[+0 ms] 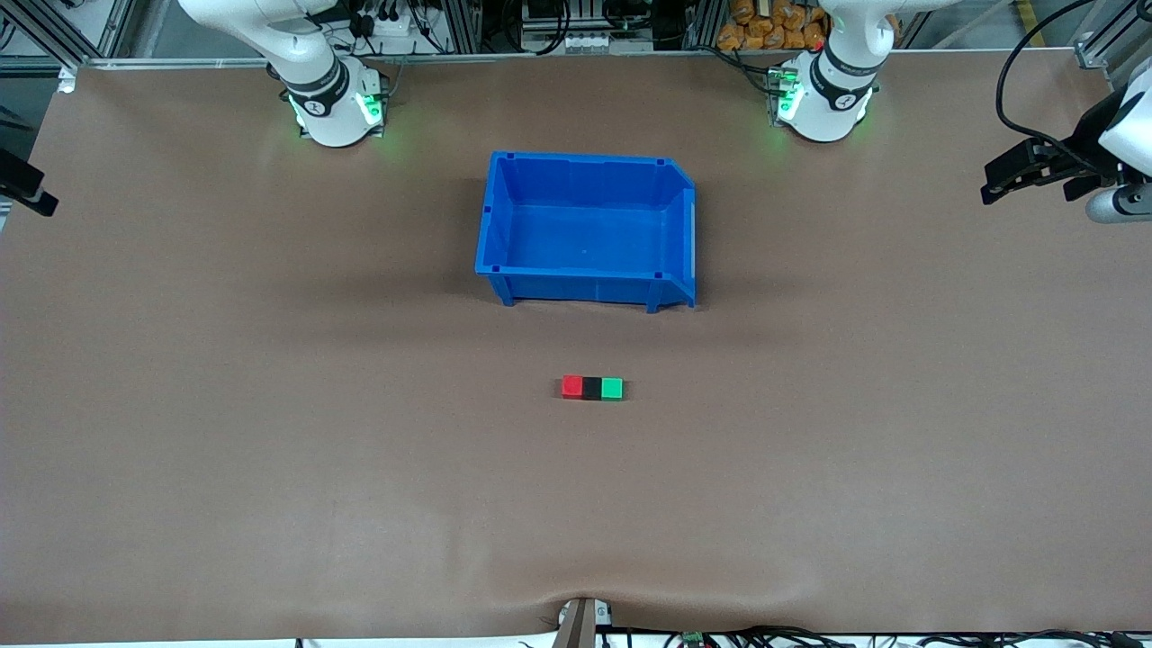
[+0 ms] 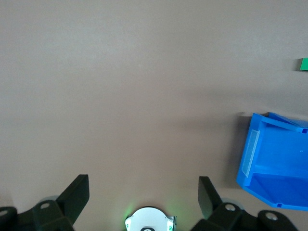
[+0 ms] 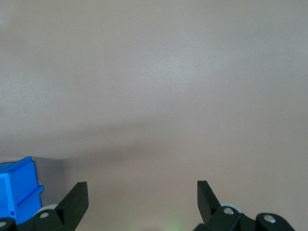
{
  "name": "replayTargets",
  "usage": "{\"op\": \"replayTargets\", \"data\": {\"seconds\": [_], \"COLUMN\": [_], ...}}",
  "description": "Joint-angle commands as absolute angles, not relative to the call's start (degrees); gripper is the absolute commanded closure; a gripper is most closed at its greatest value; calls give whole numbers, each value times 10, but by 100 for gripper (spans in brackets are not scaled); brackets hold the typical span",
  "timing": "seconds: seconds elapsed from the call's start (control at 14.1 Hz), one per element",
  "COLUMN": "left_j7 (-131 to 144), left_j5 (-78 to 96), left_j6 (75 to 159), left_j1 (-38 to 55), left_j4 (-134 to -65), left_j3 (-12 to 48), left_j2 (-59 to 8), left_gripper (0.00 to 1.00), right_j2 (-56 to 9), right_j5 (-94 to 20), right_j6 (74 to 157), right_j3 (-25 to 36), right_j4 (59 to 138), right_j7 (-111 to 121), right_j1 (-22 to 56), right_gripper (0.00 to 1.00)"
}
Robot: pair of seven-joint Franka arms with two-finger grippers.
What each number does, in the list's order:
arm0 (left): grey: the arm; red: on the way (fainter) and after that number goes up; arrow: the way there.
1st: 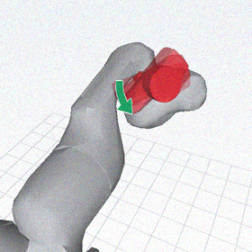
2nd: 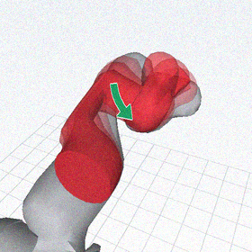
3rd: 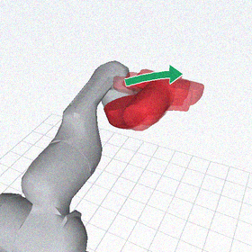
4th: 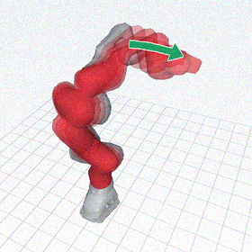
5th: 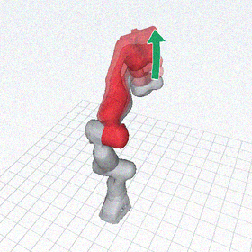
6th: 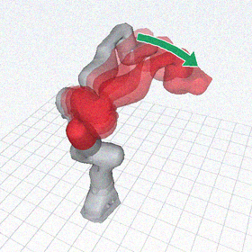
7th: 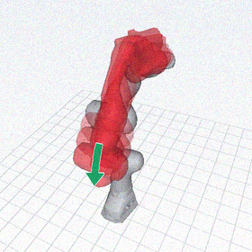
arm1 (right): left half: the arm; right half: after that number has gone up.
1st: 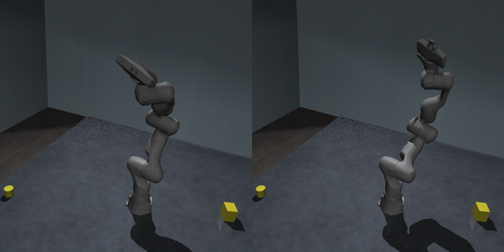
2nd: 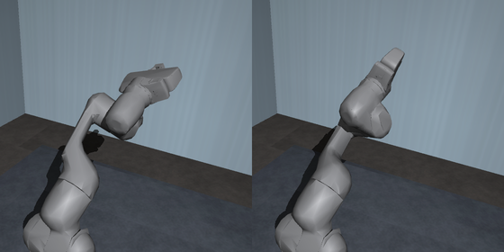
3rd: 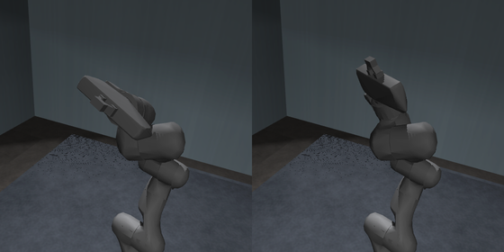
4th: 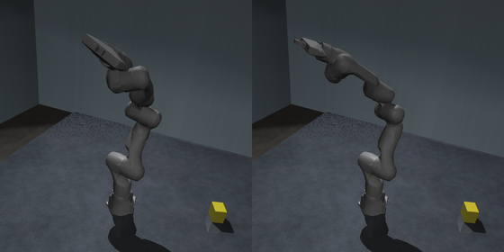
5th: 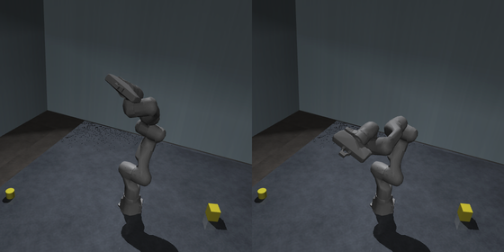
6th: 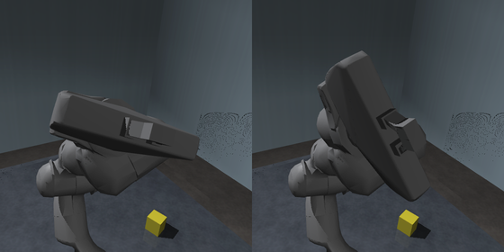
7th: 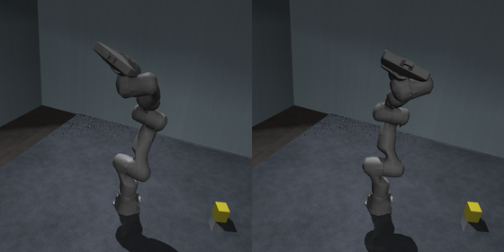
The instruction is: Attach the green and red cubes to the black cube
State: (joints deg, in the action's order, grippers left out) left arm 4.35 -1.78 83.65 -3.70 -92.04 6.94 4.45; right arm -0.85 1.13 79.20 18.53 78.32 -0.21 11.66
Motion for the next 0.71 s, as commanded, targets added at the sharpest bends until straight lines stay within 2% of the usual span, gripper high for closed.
{"op": "replayTargets", "data": {"seconds": [0.0,0.28,0.64], "left_j7": [33,40,44], "left_j5": [-20,-22,-17], "left_j6": [830,830,830], "left_j1": [-36,-34,-33], "left_j4": [-917,-902,-891], "left_j3": [69,69,69], "left_j2": [55,50,47], "left_gripper": [0,0,0], "right_j2": [-15,-15,-15], "right_j5": [9,9,9], "right_j6": [781,780,780], "right_j3": [186,185,129], "right_j4": [766,766,766], "right_j7": [5,5,5], "right_j1": [115,113,63], "right_gripper": [0,0,0]}}
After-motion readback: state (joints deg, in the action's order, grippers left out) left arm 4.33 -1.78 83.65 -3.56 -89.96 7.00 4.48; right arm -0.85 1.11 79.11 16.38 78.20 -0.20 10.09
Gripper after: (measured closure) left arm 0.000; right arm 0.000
